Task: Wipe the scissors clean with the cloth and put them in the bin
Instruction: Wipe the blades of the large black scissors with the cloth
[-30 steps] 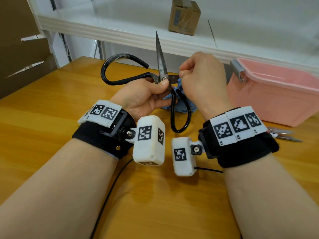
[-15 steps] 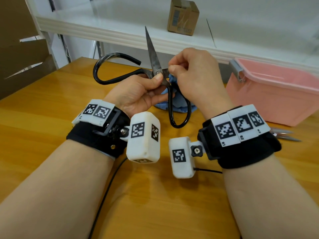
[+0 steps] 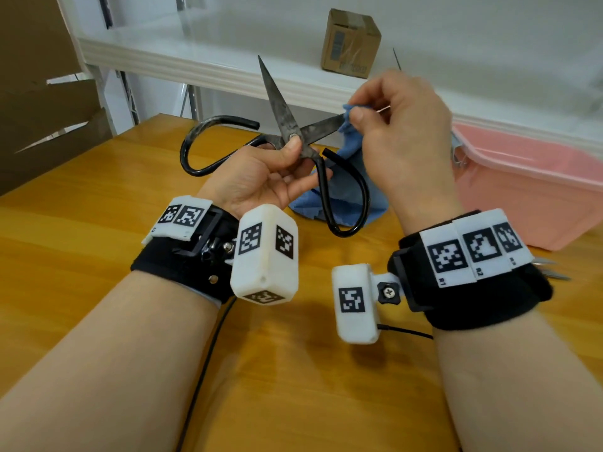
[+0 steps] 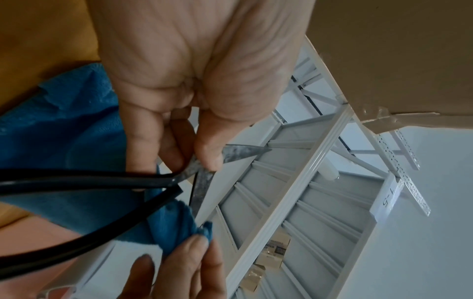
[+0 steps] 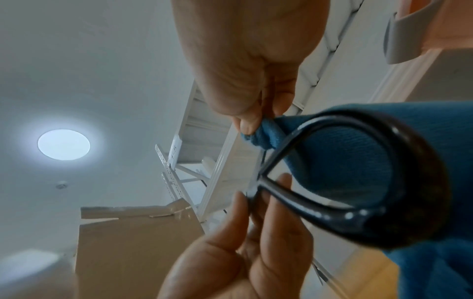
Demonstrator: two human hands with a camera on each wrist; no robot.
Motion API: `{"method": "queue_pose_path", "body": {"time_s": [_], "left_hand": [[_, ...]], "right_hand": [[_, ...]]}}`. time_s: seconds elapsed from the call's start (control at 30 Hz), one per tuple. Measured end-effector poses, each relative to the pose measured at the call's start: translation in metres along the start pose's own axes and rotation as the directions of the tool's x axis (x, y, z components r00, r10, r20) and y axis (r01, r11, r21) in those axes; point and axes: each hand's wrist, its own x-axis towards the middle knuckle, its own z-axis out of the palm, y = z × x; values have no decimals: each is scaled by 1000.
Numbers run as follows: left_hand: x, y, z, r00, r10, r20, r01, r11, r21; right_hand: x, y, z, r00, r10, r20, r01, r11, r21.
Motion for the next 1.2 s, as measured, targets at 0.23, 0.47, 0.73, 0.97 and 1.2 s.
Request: {"method": "queue_pose_path", "body": {"time_s": [0.23, 0.47, 0.73, 0.97, 1.2], "left_hand": [[0, -2, -2, 998, 8, -64, -15, 994, -110], [0, -4, -5, 999, 7, -33, -9, 998, -69], [-4, -8, 0, 1000, -24, 8, 23, 996, 90], [-5, -7, 4, 1000, -28, 1, 28, 997, 74], [-6, -6, 4, 1000, -11, -6, 12, 993, 118]], "right_hand": [[0, -6, -6, 1000, 25, 6, -24, 1000, -18], [-8, -19, 3, 997, 3, 76, 4, 997, -82], [-17, -16, 25, 990, 18, 137, 0, 992, -128], [-9, -9, 13, 989, 83, 123, -72, 993, -89], [-12, -15, 13, 985, 91, 144, -71, 988, -140]]}}
